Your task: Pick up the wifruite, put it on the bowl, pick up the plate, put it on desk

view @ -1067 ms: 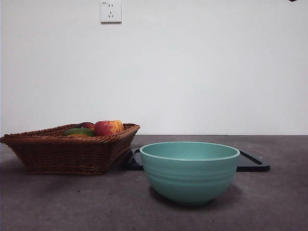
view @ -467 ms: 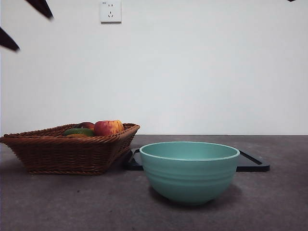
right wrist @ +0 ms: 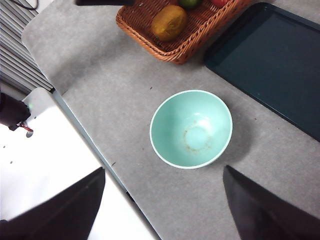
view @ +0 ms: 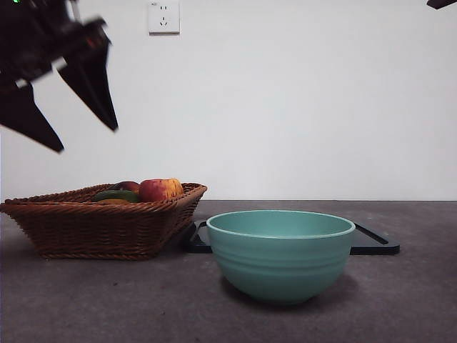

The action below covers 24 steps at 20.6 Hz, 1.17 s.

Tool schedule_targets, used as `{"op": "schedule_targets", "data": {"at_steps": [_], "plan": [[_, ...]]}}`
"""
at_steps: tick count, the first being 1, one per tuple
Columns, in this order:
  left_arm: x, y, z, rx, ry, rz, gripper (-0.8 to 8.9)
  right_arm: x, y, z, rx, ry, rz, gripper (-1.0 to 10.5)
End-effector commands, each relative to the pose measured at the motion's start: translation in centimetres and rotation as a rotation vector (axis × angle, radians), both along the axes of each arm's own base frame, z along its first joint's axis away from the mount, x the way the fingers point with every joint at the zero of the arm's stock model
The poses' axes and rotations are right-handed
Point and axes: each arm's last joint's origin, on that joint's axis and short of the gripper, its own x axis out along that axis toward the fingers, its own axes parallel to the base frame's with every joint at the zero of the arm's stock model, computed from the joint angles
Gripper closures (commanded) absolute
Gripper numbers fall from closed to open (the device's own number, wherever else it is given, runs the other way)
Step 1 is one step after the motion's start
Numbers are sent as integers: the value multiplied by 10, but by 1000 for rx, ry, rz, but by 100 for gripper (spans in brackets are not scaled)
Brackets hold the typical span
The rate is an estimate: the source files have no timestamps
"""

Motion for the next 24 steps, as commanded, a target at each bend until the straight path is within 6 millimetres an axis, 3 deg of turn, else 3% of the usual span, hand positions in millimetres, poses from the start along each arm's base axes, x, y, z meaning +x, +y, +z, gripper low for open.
{"op": "schedule_targets", "data": {"at_steps": [1, 19, 24], "plan": [[14, -7, -7, 14, -3, 8, 378, 2, 1, 5, 9, -11, 1, 569], [58, -35, -78, 141, 25, 42, 384, 2, 2, 5, 9, -12, 1, 569], [60, -36, -82, 143, 31, 41, 588, 2, 2, 5, 10, -15, 1, 569]]}}
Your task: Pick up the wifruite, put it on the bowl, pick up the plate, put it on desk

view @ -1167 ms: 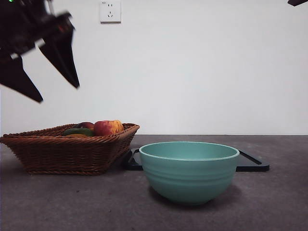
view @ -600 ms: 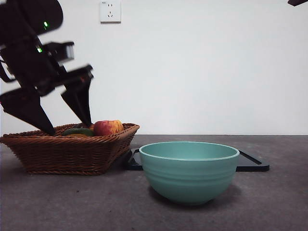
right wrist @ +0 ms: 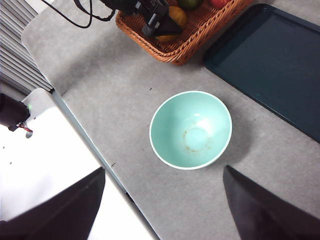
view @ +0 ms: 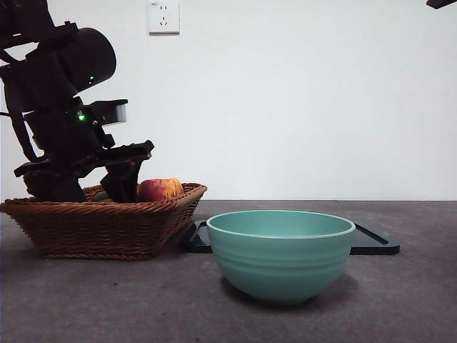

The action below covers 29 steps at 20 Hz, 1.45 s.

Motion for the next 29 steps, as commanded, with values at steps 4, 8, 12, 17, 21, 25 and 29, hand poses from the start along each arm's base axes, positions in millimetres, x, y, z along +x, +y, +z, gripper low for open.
{"op": "schedule_targets", "data": {"at_steps": [4, 8, 12, 17, 21, 25, 29], "plan": [[4, -4, -1, -1, 1, -1, 637, 1, 1, 5, 9, -12, 1, 569], [-2, -3, 20, -68, -42, -9, 637, 1, 1, 5, 9, -12, 1, 569], [-28, -7, 70, -175, -172, -93, 637, 1, 1, 5, 9, -12, 1, 569], [-80, -23, 126, -370, -283, -304, 637, 2, 1, 5, 5, -14, -4, 569], [-103, -48, 127, -380, -254, -425, 637, 2, 1, 5, 5, -13, -4, 569], [-107, -83, 102, -334, -169, -506, 637, 2, 1, 5, 6, -11, -6, 569], [-101, -116, 63, -238, -117, -542, 636, 2, 1, 5, 6, -11, -6, 569]]}}
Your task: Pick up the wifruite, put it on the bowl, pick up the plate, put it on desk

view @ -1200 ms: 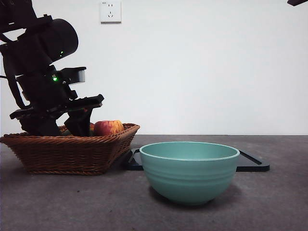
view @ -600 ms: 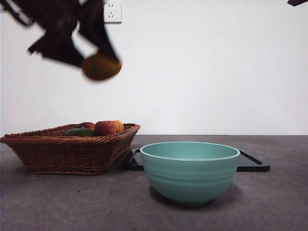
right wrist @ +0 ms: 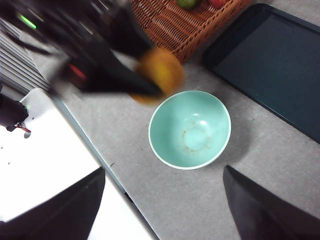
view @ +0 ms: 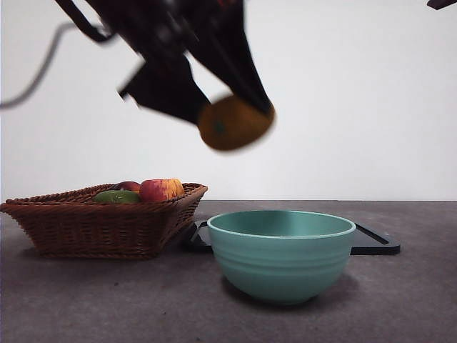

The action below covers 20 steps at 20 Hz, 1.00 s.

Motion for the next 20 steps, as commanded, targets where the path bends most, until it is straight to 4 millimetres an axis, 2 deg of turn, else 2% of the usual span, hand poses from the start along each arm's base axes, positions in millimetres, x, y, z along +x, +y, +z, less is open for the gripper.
{"op": "schedule_targets", "data": {"at_steps": [1, 5, 9, 13, 16, 20], "plan": [[5, -20, -17, 39, -22, -25, 636, 1, 1, 5, 10, -10, -1, 569], [8, -41, -46, 81, -16, -41, 636, 1, 1, 5, 10, -10, -1, 569], [8, -51, -63, 144, -50, -39, 635, 1, 1, 5, 10, -10, -1, 569], [7, -55, -73, 172, -35, -46, 611, 1, 1, 5, 10, -10, -1, 569], [5, -57, -74, 175, -33, -53, 504, 1, 1, 5, 10, -10, -1, 569], [3, -58, -74, 169, -33, -57, 497, 1, 1, 5, 10, -10, -1, 569]]}}
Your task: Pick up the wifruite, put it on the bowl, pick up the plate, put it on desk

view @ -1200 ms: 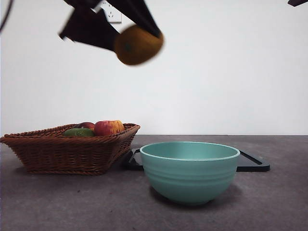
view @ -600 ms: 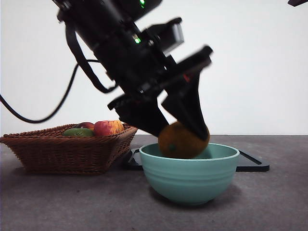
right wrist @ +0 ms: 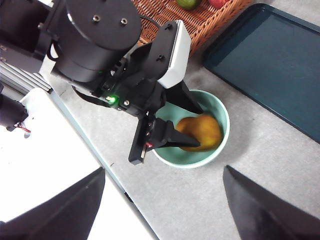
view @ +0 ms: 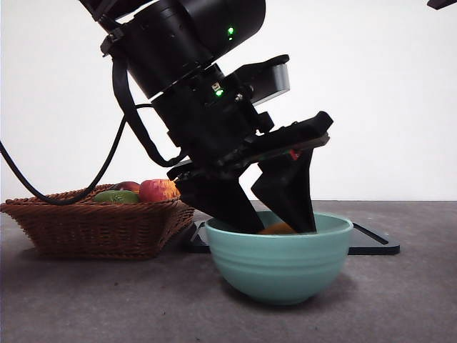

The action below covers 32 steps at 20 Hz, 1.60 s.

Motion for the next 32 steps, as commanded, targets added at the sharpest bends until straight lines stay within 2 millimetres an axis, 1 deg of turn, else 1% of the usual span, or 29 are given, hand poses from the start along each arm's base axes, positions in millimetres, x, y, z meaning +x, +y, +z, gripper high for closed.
{"op": "schedule_targets", "data": {"at_steps": [1, 3, 5, 7, 9, 11, 14, 17, 19, 22, 23, 25, 27, 29, 31, 32], "plan": [[-1, -8, 1, -8, -7, -14, 497, 1, 1, 5, 10, -10, -1, 569], [-1, -8, 8, -25, -15, -10, 498, 1, 1, 5, 9, -9, -1, 569], [-1, -7, 22, -67, -32, 3, 498, 1, 1, 5, 9, -9, -1, 569], [-4, -3, 44, -129, -55, 21, 501, 1, 1, 5, 9, -9, -1, 569], [-8, 7, 70, -195, -95, 34, 501, 1, 1, 5, 9, -10, -1, 569], [-11, 22, 97, -266, -137, 59, 501, 2, 1, 5, 6, -12, -4, 569], [-17, 54, 132, -337, -196, 111, 501, 2, 1, 4, -9, -18, -18, 569], [-21, 92, 156, -357, -234, 191, 501, 2, 1, 4, -9, -18, -18, 569], [-26, 118, 166, -330, -256, 240, 501, 2, 1, 4, -9, -17, -19, 569], [-38, 154, 174, -268, -253, 311, 501, 2, 1, 4, -10, -17, -18, 569], [-44, 164, 176, -260, -243, 317, 501, 2, 1, 4, -10, -17, -18, 569], [-58, 178, 178, -269, -200, 272, 501, 2, 1, 4, -10, -17, -18, 569], [-72, 187, 178, -271, -142, 183, 501, 2, 1, 4, -9, -16, -19, 569], [-84, 191, 175, -269, -74, 80, 501, 2, 1, 4, -9, -15, -19, 569], [-91, 192, 171, -268, -2, -14, 501, 2, 1, 4, -9, -14, -20, 569], [-92, 193, 169, -263, 18, -31, 501, 2, 1, 4, -7, -9, -24, 569]]}}
